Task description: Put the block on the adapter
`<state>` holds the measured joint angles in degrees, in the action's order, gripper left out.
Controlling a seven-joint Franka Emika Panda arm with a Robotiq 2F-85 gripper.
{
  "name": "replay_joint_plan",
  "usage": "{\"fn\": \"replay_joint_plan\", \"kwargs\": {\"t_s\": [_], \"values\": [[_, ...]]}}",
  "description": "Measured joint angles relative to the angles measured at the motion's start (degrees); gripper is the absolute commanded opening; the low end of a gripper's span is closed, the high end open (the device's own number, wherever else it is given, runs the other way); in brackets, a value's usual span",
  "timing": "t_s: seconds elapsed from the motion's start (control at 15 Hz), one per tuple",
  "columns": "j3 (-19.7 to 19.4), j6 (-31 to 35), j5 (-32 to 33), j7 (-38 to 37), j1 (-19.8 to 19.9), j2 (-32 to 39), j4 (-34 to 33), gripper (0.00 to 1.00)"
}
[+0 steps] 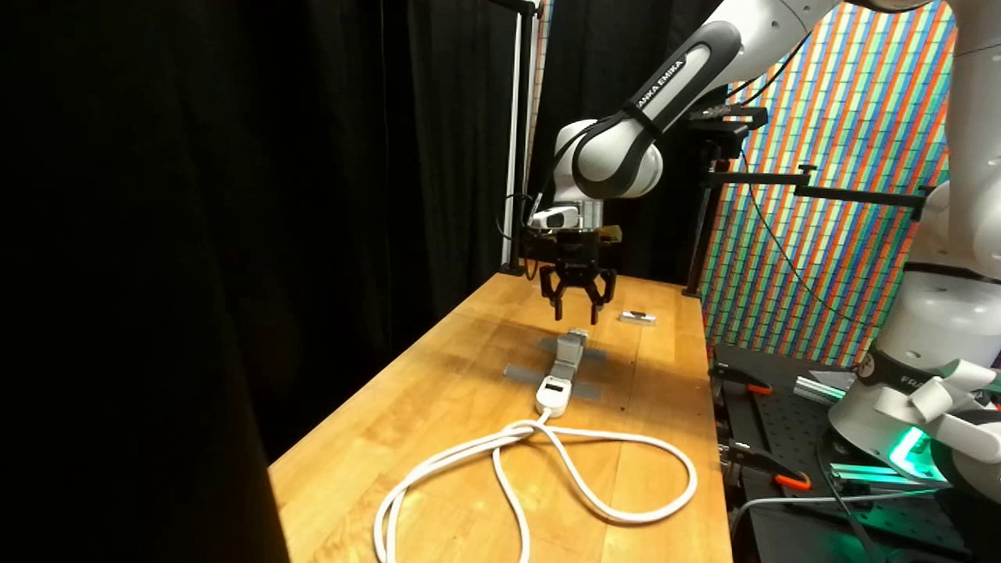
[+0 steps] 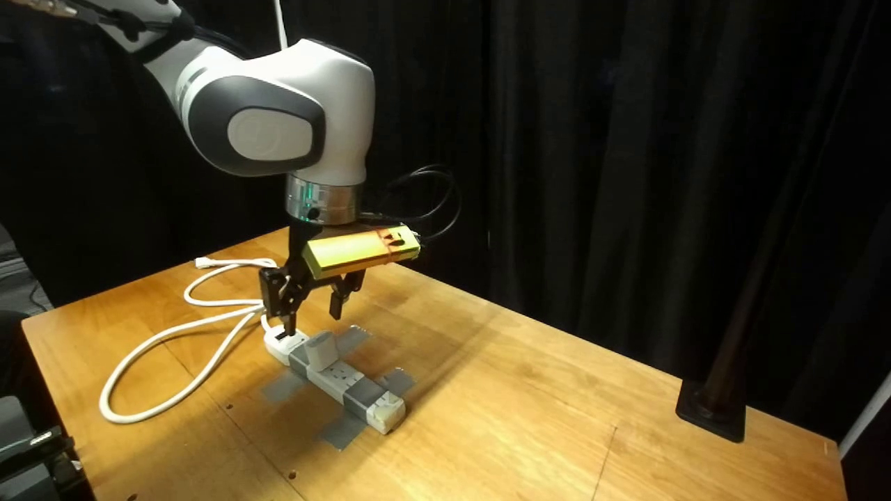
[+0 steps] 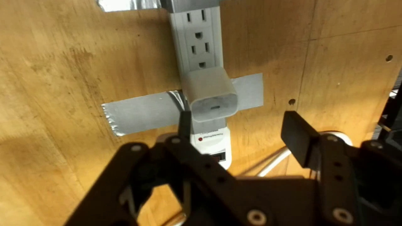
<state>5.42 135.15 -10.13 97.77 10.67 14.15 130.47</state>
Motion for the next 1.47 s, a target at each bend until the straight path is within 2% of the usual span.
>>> {"fn": "replay_joint_plan", "kwargs": {"t_s": [0.27, 0.4, 0.53, 0.67, 1.0, 1.47], "values": [[0.0, -0.89, -0.01, 1.43, -0.62, 0.44, 0.08, 0.11], [0.0, -0.17, -0.01, 1.73, -1.07, 0.91, 0.08, 0.02], [0.0, 2.09, -0.01, 1.73, -1.56, 1.56, 0.09, 0.0], [0.0, 4.41, 0.04, 1.73, -1.91, 2.27, 0.1, 0.05], [-0.1, 11.31, 1.75, 0.7, -2.46, 4.26, 0.46, 0.05], [-0.73, 12.25, 6.48, -4.35, -2.73, 4.31, 0.72, 0.05]]}}
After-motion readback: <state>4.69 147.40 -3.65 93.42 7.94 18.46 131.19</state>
